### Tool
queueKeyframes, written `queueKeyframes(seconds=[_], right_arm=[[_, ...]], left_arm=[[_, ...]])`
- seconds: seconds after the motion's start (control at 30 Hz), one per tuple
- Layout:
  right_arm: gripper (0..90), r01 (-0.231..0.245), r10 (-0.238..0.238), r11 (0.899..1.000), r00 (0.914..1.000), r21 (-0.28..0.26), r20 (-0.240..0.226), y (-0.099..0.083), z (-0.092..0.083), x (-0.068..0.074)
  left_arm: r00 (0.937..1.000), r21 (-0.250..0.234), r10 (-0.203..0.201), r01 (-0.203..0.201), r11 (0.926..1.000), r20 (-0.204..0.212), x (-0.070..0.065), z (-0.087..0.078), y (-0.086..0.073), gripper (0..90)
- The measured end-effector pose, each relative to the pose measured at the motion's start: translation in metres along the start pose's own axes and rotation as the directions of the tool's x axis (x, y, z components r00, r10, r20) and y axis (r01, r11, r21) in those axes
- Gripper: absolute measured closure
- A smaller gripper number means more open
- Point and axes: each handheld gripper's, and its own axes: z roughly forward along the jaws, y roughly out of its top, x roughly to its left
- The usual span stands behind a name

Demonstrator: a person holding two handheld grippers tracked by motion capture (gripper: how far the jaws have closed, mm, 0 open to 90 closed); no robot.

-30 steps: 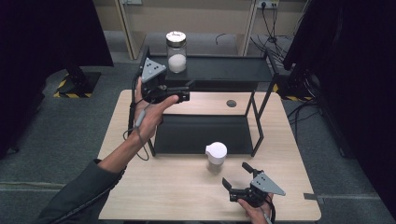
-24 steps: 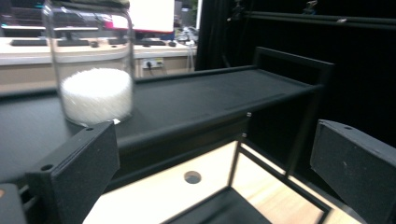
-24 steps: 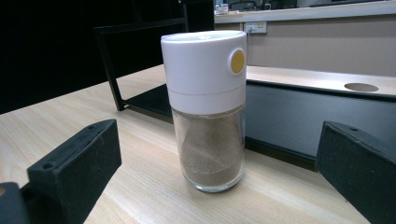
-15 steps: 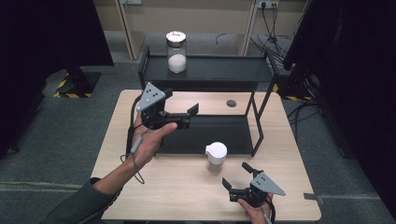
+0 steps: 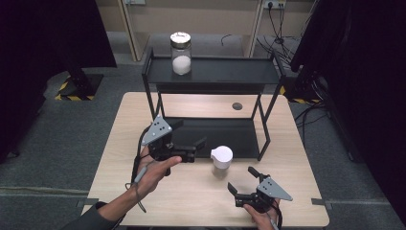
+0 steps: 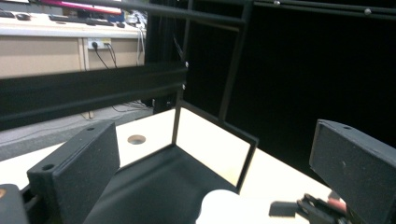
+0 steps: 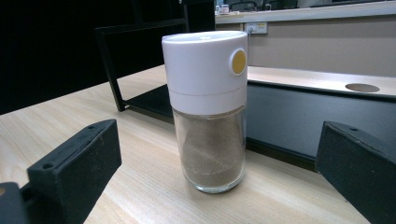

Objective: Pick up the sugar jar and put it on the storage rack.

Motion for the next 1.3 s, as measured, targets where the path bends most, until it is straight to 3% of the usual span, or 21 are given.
queueKeyframes(seconds=[0.13, 0.3, 0.67, 0.93, 1.13, 1.3], right_arm=[[0.7, 0.001, -0.001, 1.000, 1.0000, 0.001, -0.001, 0.000, 0.000, 0.000], [0.7, 0.004, -0.004, 1.000, 1.0000, 0.001, -0.003, 0.000, 0.001, 0.000], [0.7, 0.004, -0.004, 1.000, 1.0000, 0.000, -0.002, 0.000, 0.000, 0.000], [0.7, 0.004, -0.004, 1.000, 1.0000, -0.001, -0.002, 0.000, 0.000, 0.000], [0.7, 0.004, -0.004, 1.000, 1.0000, -0.002, -0.001, 0.000, 0.000, 0.000], [0.7, 0.004, -0.004, 1.000, 1.0000, -0.001, -0.002, 0.000, 0.000, 0.000]], left_arm=[[1.0000, -0.005, 0.007, -0.007, 1.0000, -0.004, -0.002, -0.003, -0.016, 0.8], [0.9995, 0.005, -0.003, 0.002, 1.0000, 0.032, -0.002, -0.005, -0.035, 0.6], [0.9986, 0.002, -0.010, 0.010, 0.9999, 0.051, 0.001, -0.008, -0.067, 0.5], [0.9976, 0.034, -0.028, 0.026, 0.9991, 0.063, 0.003, -0.010, -0.100, 0.3], [0.9960, 0.041, -0.040, 0.037, 0.9985, 0.079, 0.006, -0.008, -0.114, 0.3], [0.9958, 0.039, -0.027, 0.023, 0.9990, 0.088, 0.004, -0.007, -0.124, 0.3]])
